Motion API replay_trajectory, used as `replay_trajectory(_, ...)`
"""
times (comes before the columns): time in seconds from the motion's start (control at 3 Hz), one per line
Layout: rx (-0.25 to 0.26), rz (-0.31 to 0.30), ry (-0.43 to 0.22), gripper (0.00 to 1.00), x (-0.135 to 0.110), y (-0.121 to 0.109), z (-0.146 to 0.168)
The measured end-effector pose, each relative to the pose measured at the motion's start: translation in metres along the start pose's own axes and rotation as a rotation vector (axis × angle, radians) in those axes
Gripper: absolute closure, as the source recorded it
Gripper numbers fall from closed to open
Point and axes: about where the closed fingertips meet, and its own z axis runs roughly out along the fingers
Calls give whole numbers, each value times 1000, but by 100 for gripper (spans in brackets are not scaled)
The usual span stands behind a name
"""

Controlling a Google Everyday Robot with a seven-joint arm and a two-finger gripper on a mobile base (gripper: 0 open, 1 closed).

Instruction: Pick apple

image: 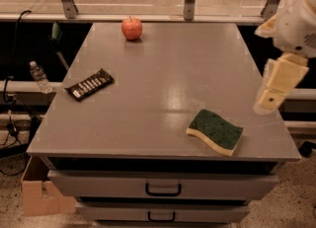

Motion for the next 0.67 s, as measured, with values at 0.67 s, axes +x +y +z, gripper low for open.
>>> replay_trajectory(0.67, 27, -10, -256, 0, -106, -78, 72)
